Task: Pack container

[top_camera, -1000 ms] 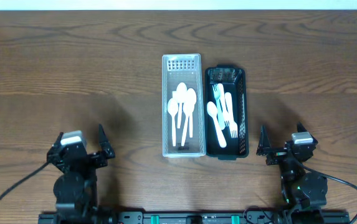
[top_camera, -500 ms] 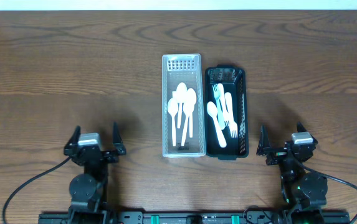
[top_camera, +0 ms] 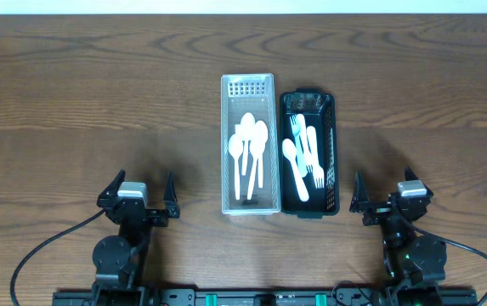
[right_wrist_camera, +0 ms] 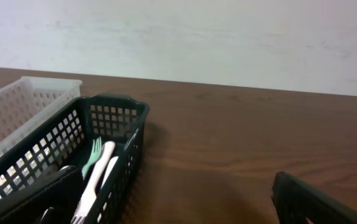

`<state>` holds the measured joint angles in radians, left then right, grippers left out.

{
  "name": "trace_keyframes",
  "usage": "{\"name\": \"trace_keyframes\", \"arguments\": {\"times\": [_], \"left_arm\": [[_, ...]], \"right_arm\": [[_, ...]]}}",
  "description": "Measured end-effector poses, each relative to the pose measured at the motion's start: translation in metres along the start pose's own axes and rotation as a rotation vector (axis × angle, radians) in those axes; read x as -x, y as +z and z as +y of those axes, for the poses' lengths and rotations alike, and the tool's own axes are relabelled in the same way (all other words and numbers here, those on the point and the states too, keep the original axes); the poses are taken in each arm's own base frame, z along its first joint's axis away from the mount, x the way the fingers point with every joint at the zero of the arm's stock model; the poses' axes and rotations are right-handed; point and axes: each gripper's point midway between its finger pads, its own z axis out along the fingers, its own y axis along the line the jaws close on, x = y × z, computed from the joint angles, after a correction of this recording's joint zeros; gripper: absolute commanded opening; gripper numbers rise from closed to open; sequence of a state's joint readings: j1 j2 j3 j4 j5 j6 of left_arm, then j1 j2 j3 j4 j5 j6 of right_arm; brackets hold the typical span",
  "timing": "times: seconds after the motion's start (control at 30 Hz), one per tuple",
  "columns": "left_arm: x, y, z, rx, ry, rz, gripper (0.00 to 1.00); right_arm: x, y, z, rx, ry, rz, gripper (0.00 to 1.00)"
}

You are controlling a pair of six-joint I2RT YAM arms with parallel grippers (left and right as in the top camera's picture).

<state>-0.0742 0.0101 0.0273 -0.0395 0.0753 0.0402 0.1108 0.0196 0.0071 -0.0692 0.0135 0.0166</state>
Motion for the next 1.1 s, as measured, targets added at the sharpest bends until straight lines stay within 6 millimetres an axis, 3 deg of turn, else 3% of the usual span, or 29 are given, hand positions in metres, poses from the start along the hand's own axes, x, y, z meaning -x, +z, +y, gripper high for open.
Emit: {"name": "trace_keyframes", "arguments": {"times": [0.4,1.1], "left_arm": [[0.002,0.000,-0.011,-0.067,0.012,-0.007,0.98],[0.002,0.000,-0.012,-0.072,0.010,-0.008,0.98]], "right_arm": [[0.000,0.000,0.000,0.000,0.000,0.000,0.99],[0.000,0.000,0.000,0.000,0.000,0.000,0.99]]}}
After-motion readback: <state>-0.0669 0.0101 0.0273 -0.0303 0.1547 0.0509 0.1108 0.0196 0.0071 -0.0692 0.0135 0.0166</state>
